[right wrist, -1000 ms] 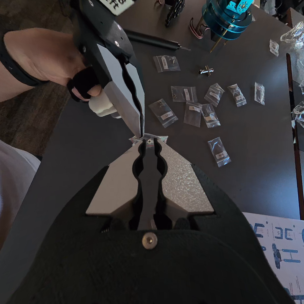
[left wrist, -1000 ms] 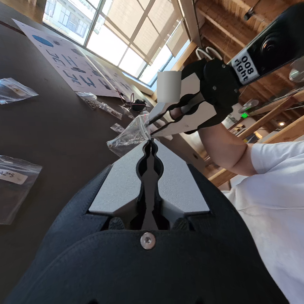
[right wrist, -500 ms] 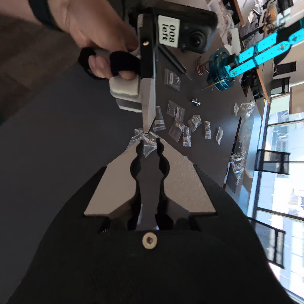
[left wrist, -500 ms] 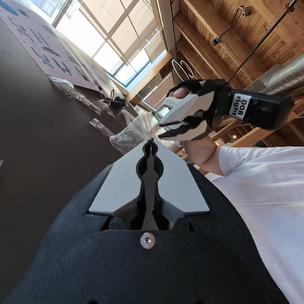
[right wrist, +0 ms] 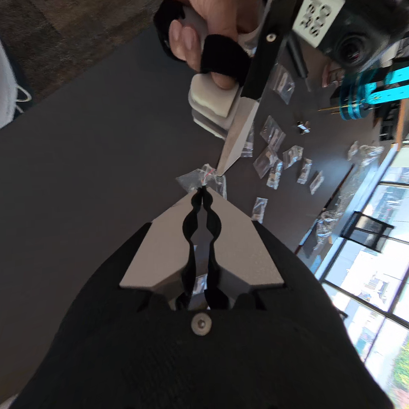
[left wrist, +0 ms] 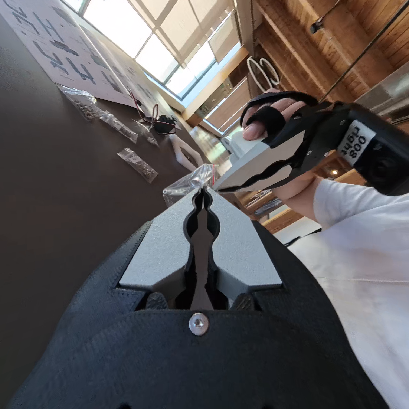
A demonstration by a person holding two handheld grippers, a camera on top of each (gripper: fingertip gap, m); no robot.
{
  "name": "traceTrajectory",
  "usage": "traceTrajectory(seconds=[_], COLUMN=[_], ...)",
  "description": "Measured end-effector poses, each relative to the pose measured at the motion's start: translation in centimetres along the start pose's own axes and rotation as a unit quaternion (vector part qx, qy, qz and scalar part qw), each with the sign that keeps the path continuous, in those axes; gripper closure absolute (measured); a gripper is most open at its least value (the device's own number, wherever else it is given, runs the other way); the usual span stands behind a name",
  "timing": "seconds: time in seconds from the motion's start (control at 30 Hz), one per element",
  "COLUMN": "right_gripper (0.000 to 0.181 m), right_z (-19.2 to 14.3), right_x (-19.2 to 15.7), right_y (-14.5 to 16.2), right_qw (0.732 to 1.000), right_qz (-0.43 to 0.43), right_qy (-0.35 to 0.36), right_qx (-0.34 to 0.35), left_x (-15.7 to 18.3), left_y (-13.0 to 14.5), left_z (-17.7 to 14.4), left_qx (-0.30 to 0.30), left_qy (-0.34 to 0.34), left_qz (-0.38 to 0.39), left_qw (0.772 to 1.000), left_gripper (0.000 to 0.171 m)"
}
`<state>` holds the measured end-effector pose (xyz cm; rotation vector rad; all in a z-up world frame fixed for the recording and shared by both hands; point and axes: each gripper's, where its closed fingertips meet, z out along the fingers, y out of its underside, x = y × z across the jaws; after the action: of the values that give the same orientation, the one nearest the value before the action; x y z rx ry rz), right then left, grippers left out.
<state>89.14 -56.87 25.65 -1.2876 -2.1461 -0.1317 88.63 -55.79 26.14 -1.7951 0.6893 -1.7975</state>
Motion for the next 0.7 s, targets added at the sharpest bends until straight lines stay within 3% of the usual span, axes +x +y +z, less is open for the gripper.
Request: traceTrajectory(seconds=[0.23,0.43,0.53,0.6,0.7], right_gripper=[0.181,0.181,0.181,0.181,0.181], right_z=[-0.6,-2.1,-3.4,-4.6,-6.8], right_x=[-1.5,-1.6,-1.3,-1.4,-2.2], right_y=[0.8,1.3,1.7,2.0,1.9], right_qw=[0.992,0.975,0.969,0.964,0.958], right_qz=[0.09,0.182,0.212,0.227,0.236], right_qy=[-0.091,-0.124,-0.122,-0.124,-0.14], right_qx=[-0.004,0.031,0.044,0.054,0.083], left_x=[-0.1,1.5,2.3,3.1,5.3], left_y=[0.4,-0.2,-0.7,0.0,1.1], left_z=[1.3,2.2,2.4,2.7,4.3], left_qx=[-0.016,0.004,0.014,0.001,-0.01], left_qy=[-0.054,-0.015,-0.005,0.013,0.057], left_qz=[0.044,0.058,0.098,0.129,0.178], left_qw=[0.997,0.998,0.995,0.992,0.982], left_gripper=[0.171,0.17,0.14,0.129,0.097])
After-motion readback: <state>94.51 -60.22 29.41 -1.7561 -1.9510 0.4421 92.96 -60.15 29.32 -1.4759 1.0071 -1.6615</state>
